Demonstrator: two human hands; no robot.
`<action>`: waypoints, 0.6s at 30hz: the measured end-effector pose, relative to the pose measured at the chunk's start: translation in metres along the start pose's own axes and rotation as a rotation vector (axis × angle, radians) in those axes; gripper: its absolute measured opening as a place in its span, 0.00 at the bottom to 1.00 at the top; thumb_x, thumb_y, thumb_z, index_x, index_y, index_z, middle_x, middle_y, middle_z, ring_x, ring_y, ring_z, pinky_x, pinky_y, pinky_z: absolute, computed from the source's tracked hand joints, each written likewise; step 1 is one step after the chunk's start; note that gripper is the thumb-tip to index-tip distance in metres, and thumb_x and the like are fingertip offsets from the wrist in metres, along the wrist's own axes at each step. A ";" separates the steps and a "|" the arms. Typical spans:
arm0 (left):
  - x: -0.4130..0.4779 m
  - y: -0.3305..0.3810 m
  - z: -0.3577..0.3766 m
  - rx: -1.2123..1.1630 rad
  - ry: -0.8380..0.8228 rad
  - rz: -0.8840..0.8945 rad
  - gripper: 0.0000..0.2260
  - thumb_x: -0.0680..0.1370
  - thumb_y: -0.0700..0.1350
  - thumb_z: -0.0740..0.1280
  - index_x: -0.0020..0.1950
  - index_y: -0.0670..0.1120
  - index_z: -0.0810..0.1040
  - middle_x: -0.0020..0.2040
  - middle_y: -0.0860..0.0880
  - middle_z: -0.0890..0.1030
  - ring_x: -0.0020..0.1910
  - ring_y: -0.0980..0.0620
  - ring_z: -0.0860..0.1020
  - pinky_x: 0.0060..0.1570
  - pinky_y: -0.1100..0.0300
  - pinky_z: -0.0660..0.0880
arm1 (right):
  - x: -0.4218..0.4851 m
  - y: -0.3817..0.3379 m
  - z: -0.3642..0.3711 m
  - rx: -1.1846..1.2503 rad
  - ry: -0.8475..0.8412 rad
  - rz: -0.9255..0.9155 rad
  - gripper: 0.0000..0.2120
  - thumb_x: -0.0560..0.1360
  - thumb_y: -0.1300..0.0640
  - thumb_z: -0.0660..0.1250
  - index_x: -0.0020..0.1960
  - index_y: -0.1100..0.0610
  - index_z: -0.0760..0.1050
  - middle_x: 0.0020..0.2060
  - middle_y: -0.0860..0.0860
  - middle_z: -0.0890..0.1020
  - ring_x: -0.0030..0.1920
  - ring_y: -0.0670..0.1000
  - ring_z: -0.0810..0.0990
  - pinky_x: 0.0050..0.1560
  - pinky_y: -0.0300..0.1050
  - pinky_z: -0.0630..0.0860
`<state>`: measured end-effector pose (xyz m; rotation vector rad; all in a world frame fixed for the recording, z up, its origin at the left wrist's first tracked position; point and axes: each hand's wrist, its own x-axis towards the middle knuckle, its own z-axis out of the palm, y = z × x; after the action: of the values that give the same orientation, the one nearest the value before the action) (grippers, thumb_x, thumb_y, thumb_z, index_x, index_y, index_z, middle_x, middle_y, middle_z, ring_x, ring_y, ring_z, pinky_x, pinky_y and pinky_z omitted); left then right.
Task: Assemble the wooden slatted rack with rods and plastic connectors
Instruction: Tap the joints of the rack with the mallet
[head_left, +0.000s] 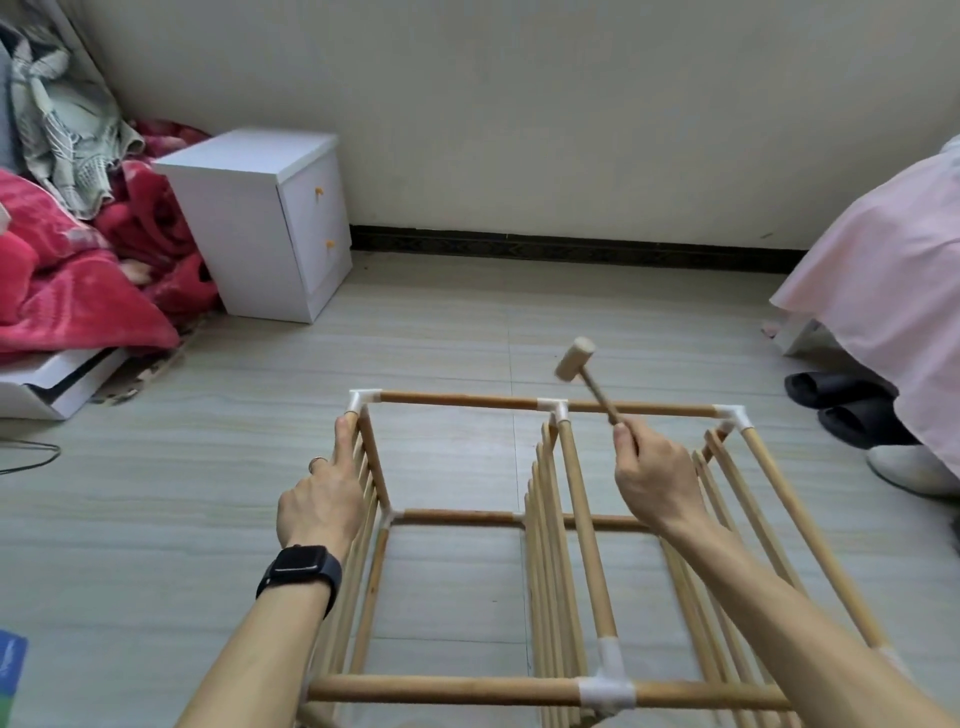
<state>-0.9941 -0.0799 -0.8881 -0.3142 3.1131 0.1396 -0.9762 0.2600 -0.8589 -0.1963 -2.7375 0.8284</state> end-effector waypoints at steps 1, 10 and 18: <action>0.000 0.000 0.000 0.001 0.000 -0.001 0.34 0.82 0.40 0.51 0.81 0.51 0.33 0.56 0.42 0.77 0.39 0.47 0.74 0.38 0.52 0.72 | 0.000 0.000 0.002 -0.008 0.004 -0.011 0.11 0.85 0.53 0.54 0.51 0.53 0.74 0.32 0.49 0.77 0.32 0.50 0.76 0.30 0.45 0.68; 0.002 -0.002 -0.002 0.010 -0.011 0.000 0.36 0.82 0.41 0.53 0.81 0.52 0.33 0.48 0.45 0.74 0.34 0.51 0.71 0.34 0.55 0.70 | 0.001 0.001 0.009 -0.221 -0.045 -0.048 0.13 0.85 0.52 0.54 0.50 0.55 0.75 0.34 0.47 0.76 0.33 0.49 0.76 0.32 0.50 0.76; 0.009 -0.005 -0.004 0.366 0.107 0.165 0.32 0.81 0.46 0.56 0.83 0.47 0.46 0.74 0.43 0.65 0.70 0.43 0.66 0.64 0.47 0.67 | -0.062 -0.006 -0.016 0.157 -0.122 0.107 0.10 0.85 0.54 0.56 0.51 0.52 0.75 0.36 0.51 0.80 0.33 0.49 0.77 0.30 0.38 0.71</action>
<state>-1.0020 -0.0864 -0.8848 -0.0582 3.1756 -0.4553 -0.9122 0.2505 -0.8558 -0.2703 -2.7770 1.1147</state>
